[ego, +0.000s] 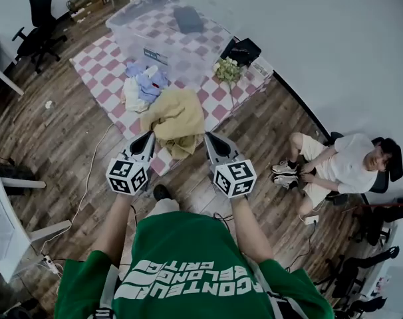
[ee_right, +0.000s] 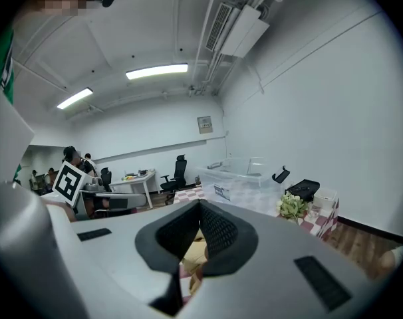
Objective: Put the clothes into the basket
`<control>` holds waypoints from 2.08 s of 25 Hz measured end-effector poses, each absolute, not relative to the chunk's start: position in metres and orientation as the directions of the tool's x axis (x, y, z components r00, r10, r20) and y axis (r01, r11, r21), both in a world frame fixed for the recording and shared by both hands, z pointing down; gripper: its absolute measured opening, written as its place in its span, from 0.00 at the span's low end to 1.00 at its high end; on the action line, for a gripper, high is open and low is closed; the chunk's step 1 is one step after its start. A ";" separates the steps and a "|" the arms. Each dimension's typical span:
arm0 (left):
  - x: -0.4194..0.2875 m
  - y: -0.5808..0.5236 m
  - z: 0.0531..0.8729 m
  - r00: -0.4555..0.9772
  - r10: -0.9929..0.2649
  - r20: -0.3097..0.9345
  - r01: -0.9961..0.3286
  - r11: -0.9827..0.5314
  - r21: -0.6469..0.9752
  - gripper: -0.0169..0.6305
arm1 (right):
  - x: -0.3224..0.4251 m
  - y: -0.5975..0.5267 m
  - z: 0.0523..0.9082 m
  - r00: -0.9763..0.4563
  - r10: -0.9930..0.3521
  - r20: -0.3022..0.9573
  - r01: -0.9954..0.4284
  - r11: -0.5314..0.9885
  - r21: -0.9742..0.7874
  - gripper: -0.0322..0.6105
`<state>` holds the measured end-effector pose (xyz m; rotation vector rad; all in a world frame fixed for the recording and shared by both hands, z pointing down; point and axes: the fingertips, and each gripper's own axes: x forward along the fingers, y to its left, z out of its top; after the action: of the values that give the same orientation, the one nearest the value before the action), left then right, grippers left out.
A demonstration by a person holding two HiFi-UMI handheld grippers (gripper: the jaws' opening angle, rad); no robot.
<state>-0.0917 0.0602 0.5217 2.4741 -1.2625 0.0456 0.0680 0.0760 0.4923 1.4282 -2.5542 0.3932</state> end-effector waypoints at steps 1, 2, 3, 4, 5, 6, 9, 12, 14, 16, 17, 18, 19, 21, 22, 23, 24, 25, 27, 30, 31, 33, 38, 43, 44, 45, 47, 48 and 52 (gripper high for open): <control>-0.095 0.056 0.524 0.607 -0.771 0.194 -0.784 -0.541 0.304 0.02 | 0.065 0.071 0.495 -0.511 -0.808 0.294 -0.859 0.494 -0.137 0.06; -0.099 0.051 0.527 0.614 -0.764 0.197 -0.779 -0.547 0.305 0.02 | 0.061 0.067 0.497 -0.504 -0.811 0.297 -0.863 0.487 -0.135 0.06; -0.102 0.046 0.529 0.621 -0.758 0.201 -0.775 -0.554 0.304 0.02 | 0.058 0.062 0.498 -0.498 -0.814 0.300 -0.866 0.482 -0.133 0.06; -0.104 0.041 0.532 0.627 -0.752 0.205 -0.771 -0.559 0.305 0.02 | 0.055 0.059 0.501 -0.492 -0.816 0.303 -0.870 0.476 -0.132 0.06; -0.106 0.036 0.535 0.632 -0.746 0.210 -0.767 -0.563 0.306 0.02 | 0.054 0.056 0.504 -0.486 -0.817 0.309 -0.873 0.469 -0.132 0.06; -0.108 0.032 0.539 0.635 -0.741 0.216 -0.765 -0.566 0.308 0.02 | 0.053 0.054 0.507 -0.480 -0.818 0.316 -0.876 0.463 -0.132 0.06; -0.108 0.024 0.549 0.645 -0.729 0.229 -0.758 -0.572 0.315 0.02 | 0.053 0.052 0.519 -0.461 -0.821 0.336 -0.886 0.444 -0.132 0.06; -0.106 0.018 0.556 0.653 -0.718 0.240 -0.752 -0.579 0.315 0.02 | 0.056 0.049 0.528 -0.446 -0.824 0.349 -0.895 0.426 -0.137 0.06; -0.104 0.016 0.560 0.657 -0.711 0.249 -0.749 -0.583 0.314 0.02 | 0.058 0.047 0.533 -0.441 -0.823 0.358 -0.897 0.420 -0.139 0.06; -0.102 0.012 0.563 0.661 -0.705 0.257 -0.748 -0.588 0.309 0.02 | 0.060 0.042 0.538 -0.438 -0.822 0.364 -0.898 0.416 -0.142 0.06; -0.101 0.009 0.564 0.661 -0.703 0.261 -0.748 -0.590 0.305 0.02 | 0.061 0.038 0.540 -0.438 -0.822 0.365 -0.898 0.415 -0.144 0.06; -0.100 0.006 0.565 0.661 -0.703 0.264 -0.749 -0.591 0.301 0.02 | 0.062 0.034 0.542 -0.439 -0.821 0.366 -0.898 0.415 -0.146 0.06; -0.100 0.002 0.567 0.659 -0.703 0.267 -0.750 -0.590 0.299 0.02 | 0.062 0.030 0.544 -0.440 -0.819 0.367 -0.897 0.416 -0.148 0.06; -0.100 -0.004 0.571 0.653 -0.706 0.274 -0.755 -0.584 0.297 0.02 | 0.063 0.021 0.549 -0.444 -0.815 0.372 -0.896 0.418 -0.151 0.06; -0.101 -0.008 0.573 0.651 -0.706 0.278 -0.758 -0.581 0.297 0.02 | 0.063 0.016 0.552 -0.446 -0.813 0.375 -0.894 0.421 -0.152 0.06; -0.101 -0.012 0.576 0.649 -0.706 0.283 -0.759 -0.579 0.297 0.02 | 0.063 0.011 0.555 -0.448 -0.810 0.378 -0.893 0.423 -0.153 0.06; -0.101 -0.015 0.579 0.647 -0.705 0.290 -0.761 -0.578 0.294 0.02 | 0.063 0.007 0.559 -0.451 -0.807 0.382 -0.892 0.426 -0.153 0.06; -0.101 -0.019 0.582 0.645 -0.704 0.298 -0.763 -0.577 0.291 0.02 | 0.062 0.002 0.562 -0.454 -0.803 0.386 -0.890 0.429 -0.154 0.06; -0.100 -0.025 0.589 0.642 -0.699 0.316 -0.767 -0.575 0.285 0.02 | 0.062 -0.005 0.570 -0.459 -0.795 0.397 -0.887 0.434 -0.158 0.06; -0.096 -0.033 0.601 0.641 -0.687 0.344 -0.768 -0.573 0.287 0.02 | 0.065 -0.015 0.584 -0.459 -0.784 0.418 -0.887 0.431 -0.166 0.06; -0.095 -0.035 0.605 0.640 -0.683 0.353 -0.769 -0.572 0.287 0.02 | 0.067 -0.018 0.588 -0.458 -0.780 0.427 -0.887 0.429 -0.169 0.06; -0.092 -0.041 0.613 0.636 -0.676 0.372 -0.771 -0.569 0.286 0.02 | 0.070 -0.024 0.598 -0.459 -0.769 0.445 -0.887 0.427 -0.176 0.06; -0.086 -0.057 0.631 0.633 -0.656 0.411 -0.774 -0.557 0.301 0.02 | 0.076 -0.038 0.622 -0.456 -0.743 0.490 -0.888 0.417 -0.195 0.06; -0.079 -0.069 0.651 0.640 -0.617 0.457 -0.765 -0.568 0.304 0.14 | 0.078 -0.046 0.646 -0.462 -0.707 0.535 -0.884 0.411 -0.221 0.06; -0.078 -0.070 0.657 0.640 -0.607 0.471 -0.764 -0.570 0.302 0.19 | 0.080 -0.046 0.651 -0.458 -0.702 0.546 -0.887 0.406 -0.221 0.07; -0.077 -0.071 0.662 0.637 -0.599 0.485 -0.765 -0.572 0.298 0.23 | 0.081 -0.047 0.657 -0.452 -0.696 0.557 -0.889 0.400 -0.222 0.07; -0.076 -0.074 0.673 0.624 -0.589 0.513 -0.771 -0.571 0.281 0.29 | 0.084 -0.047 0.668 -0.447 -0.679 0.582 -0.892 0.392 -0.226 0.07; -0.076 -0.076 0.678 0.615 -0.587 0.527 -0.776 -0.571 0.270 0.33 | 0.085 -0.047 0.673 -0.448 -0.669 0.592 -0.891 0.392 -0.231 0.09; -0.077 -0.083 0.701 0.573 -0.570 0.588 -0.795 -0.562 0.230 0.44 | 0.088 -0.050 0.692 -0.475 -0.627 0.617 -0.877 0.396 -0.273 0.32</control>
<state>-0.0774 -0.0831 0.7010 2.3315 -1.0931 0.6308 0.0879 -0.0500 0.6925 1.2916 -2.2411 0.8102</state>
